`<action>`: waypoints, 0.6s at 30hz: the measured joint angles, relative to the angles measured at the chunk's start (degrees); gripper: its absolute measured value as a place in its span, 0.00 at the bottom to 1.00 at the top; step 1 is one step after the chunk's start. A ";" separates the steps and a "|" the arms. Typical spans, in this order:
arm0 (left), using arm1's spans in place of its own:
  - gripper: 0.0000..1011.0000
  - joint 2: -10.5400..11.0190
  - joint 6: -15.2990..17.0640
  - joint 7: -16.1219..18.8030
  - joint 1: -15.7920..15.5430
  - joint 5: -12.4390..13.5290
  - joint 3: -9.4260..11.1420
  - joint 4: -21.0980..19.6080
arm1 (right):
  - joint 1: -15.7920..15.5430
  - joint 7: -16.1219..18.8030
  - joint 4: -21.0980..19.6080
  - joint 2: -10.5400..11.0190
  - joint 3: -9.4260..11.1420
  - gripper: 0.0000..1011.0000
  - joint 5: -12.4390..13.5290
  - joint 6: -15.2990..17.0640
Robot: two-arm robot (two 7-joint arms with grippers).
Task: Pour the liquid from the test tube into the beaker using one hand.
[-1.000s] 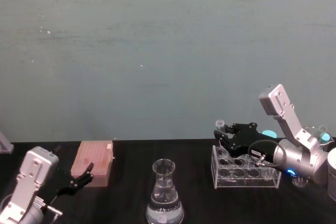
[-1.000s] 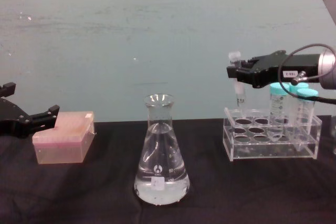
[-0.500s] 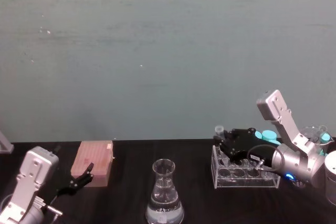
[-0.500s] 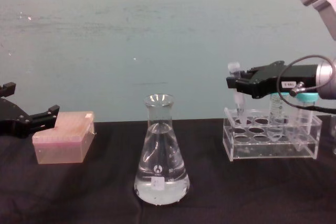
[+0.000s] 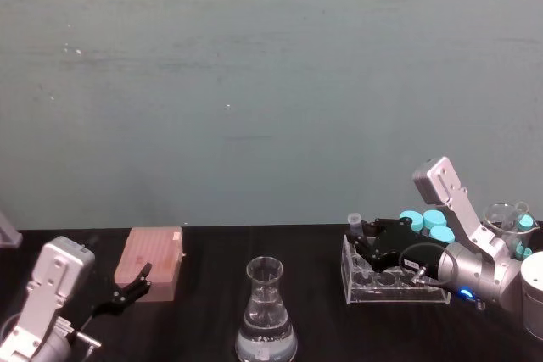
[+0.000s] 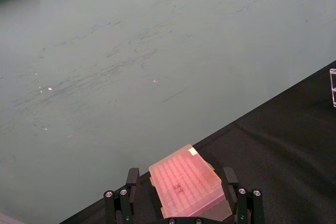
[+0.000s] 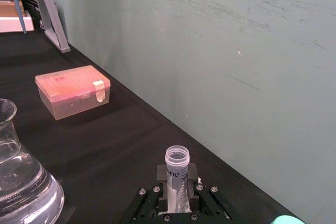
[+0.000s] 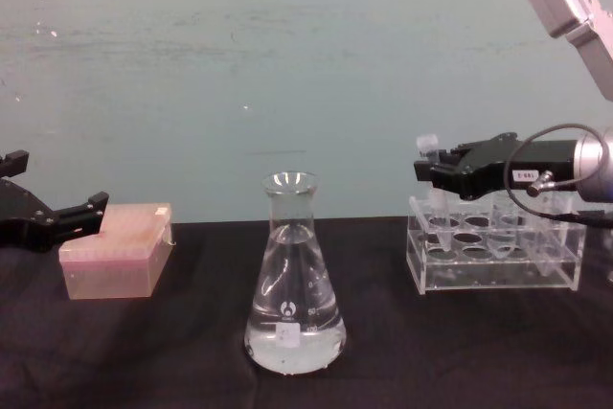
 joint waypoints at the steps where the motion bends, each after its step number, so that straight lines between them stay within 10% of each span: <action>1: 0.99 0.00 0.00 0.00 0.00 0.00 0.00 0.00 | 0.06 0.06 0.24 -0.01 0.00 0.21 -0.14 -0.23; 18: 0.99 0.00 0.00 0.00 0.00 0.00 0.00 0.00 | 0.19 0.07 0.47 -0.03 -0.03 0.21 -0.42 -0.50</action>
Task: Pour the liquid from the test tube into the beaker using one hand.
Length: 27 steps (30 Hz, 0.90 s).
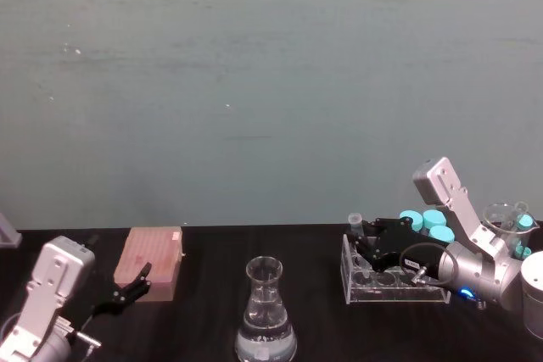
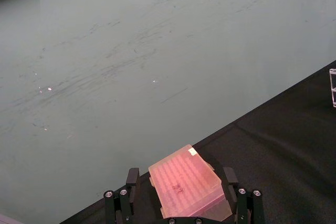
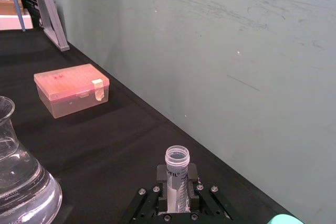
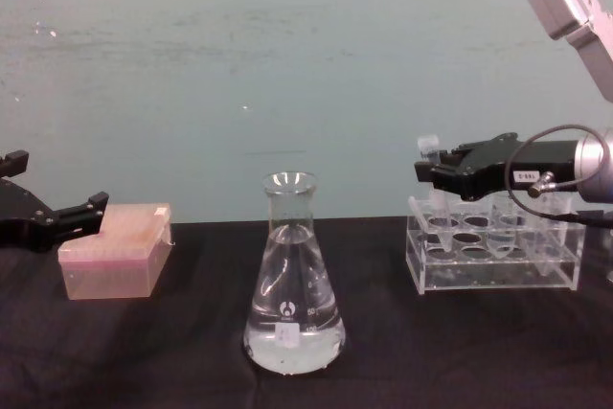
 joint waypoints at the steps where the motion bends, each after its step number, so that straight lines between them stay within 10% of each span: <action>1: 0.99 0.00 0.00 0.00 0.00 0.00 0.00 0.00 | 0.00 0.00 0.00 0.00 0.00 0.21 0.00 0.00; 27: 0.99 0.00 0.00 0.00 0.00 0.00 0.00 0.00 | -0.06 -0.02 -0.13 0.03 0.00 0.97 0.09 0.11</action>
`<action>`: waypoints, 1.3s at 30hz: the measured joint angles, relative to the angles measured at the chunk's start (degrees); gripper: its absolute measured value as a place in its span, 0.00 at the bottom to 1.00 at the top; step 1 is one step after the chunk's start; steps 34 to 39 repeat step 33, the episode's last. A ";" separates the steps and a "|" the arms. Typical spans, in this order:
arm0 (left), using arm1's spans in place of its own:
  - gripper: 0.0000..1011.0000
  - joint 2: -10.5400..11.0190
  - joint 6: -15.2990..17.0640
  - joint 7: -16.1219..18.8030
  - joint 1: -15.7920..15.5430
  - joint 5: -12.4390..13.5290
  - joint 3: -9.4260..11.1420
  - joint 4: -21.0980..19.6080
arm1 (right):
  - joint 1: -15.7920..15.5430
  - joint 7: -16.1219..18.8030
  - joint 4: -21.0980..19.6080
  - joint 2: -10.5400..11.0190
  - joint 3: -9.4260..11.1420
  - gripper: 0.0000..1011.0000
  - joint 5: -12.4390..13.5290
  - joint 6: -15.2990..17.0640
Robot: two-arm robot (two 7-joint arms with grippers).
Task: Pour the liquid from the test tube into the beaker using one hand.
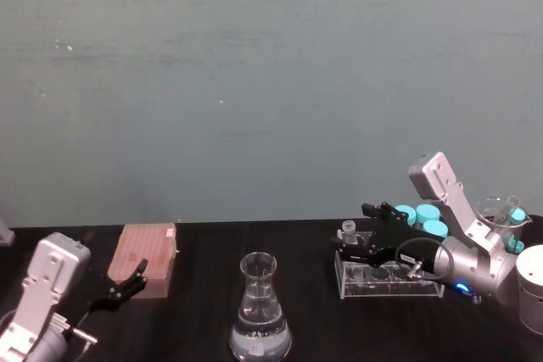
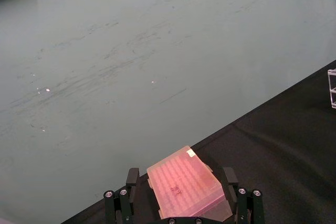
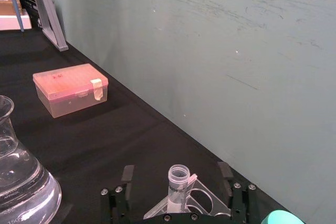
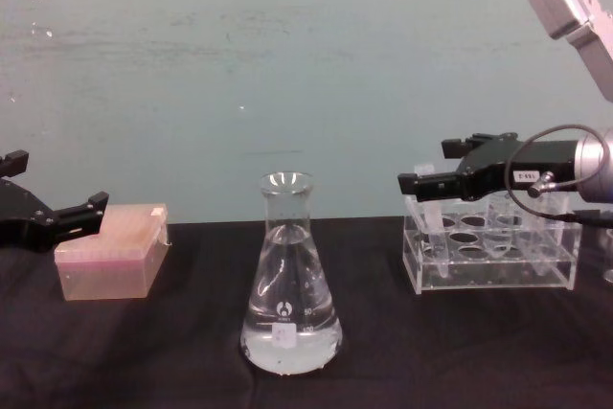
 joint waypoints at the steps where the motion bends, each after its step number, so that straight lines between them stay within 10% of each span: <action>1: 0.99 0.00 0.00 0.00 0.00 0.00 0.00 0.00 | 0.00 0.00 0.00 0.00 0.00 0.98 0.00 0.00; 39: 0.99 0.00 0.00 0.00 0.00 0.00 0.00 0.00 | 0.00 0.00 0.01 0.00 0.00 0.99 0.00 -0.01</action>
